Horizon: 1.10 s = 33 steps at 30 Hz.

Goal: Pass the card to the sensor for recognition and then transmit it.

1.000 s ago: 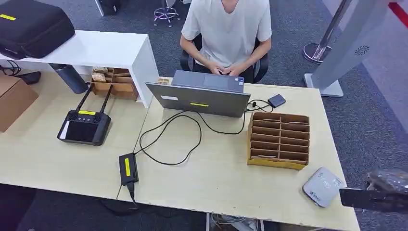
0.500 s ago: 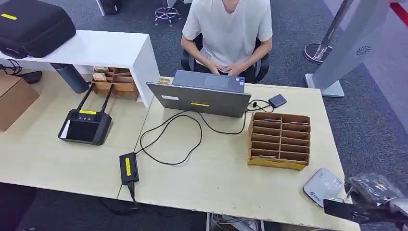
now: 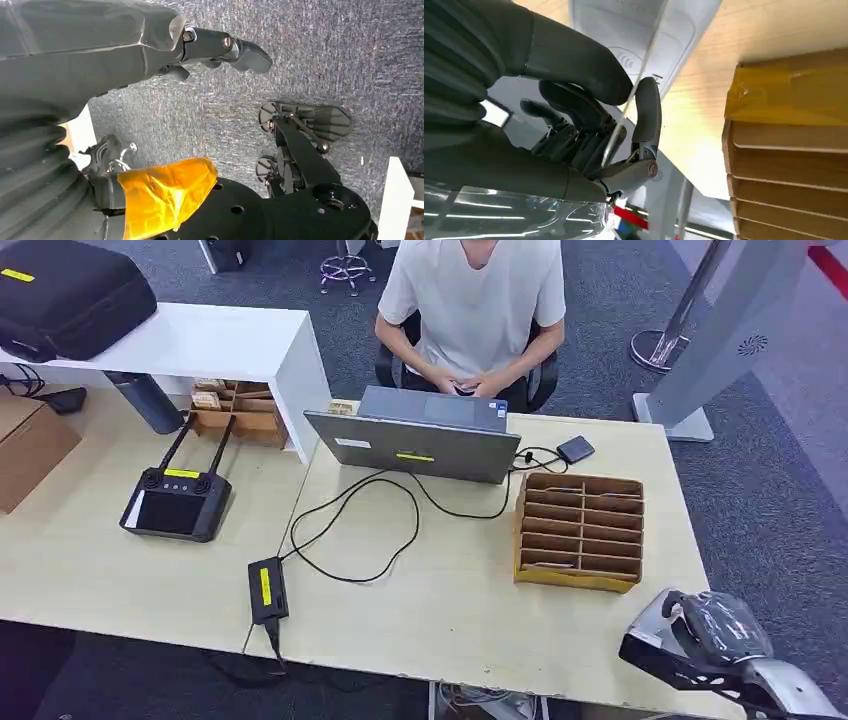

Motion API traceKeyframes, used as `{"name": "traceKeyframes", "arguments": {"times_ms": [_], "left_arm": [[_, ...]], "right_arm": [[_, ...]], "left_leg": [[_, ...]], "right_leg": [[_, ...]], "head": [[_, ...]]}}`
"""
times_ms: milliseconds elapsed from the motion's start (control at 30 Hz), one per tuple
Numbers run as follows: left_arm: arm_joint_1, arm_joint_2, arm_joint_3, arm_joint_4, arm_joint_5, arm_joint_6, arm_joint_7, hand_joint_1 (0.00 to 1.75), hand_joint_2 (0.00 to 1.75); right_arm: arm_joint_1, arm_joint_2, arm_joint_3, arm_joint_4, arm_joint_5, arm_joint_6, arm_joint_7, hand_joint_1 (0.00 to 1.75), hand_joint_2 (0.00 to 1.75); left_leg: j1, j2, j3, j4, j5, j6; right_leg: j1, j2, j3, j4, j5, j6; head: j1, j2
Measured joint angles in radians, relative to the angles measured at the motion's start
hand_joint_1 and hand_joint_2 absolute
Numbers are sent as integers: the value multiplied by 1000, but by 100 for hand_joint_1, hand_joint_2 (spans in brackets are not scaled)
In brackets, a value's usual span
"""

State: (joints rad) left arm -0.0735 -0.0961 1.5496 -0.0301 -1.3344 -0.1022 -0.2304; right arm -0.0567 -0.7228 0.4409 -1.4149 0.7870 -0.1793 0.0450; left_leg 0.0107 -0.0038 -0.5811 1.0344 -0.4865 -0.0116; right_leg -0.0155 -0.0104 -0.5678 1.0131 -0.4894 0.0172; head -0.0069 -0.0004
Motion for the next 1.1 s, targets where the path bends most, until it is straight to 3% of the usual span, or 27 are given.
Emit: {"name": "traceKeyframes", "arguments": {"times_ms": [233, 500, 800, 1100], "left_arm": [[0, 0, 0, 0, -11, 0, 0, 0, 175], [1, 1, 0, 0, -14, -2, 0, 0, 175], [2, 5, 0, 0, -33, -9, -7, 0, 175], [1, 5, 0, 0, -59, -5, -13, 0, 175]], "right_arm": [[10, 54, -40, 8, 21, 27, -4, 175, 175], [-13, 77, -87, -9, 28, -29, -29, 175, 175], [-232, 76, -140, -71, 52, -25, -43, 175, 175], [-486, 70, -102, -61, 100, 35, -34, 175, 175]], "left_leg": [[0, 0, 1, 0, 0, 0], [0, 0, 1, 0, 0, 0], [0, 2, 1, 0, 1, -1], [0, 2, 0, 1, 1, -1]], "right_leg": [[0, 0, 1, 0, 0, 0], [0, 0, 1, 0, 1, 0], [0, 2, 1, 1, 1, 0], [0, 2, 0, 1, 2, 0]], "head": [[0, 0], [0, 0], [0, 0], [0, 0]]}}
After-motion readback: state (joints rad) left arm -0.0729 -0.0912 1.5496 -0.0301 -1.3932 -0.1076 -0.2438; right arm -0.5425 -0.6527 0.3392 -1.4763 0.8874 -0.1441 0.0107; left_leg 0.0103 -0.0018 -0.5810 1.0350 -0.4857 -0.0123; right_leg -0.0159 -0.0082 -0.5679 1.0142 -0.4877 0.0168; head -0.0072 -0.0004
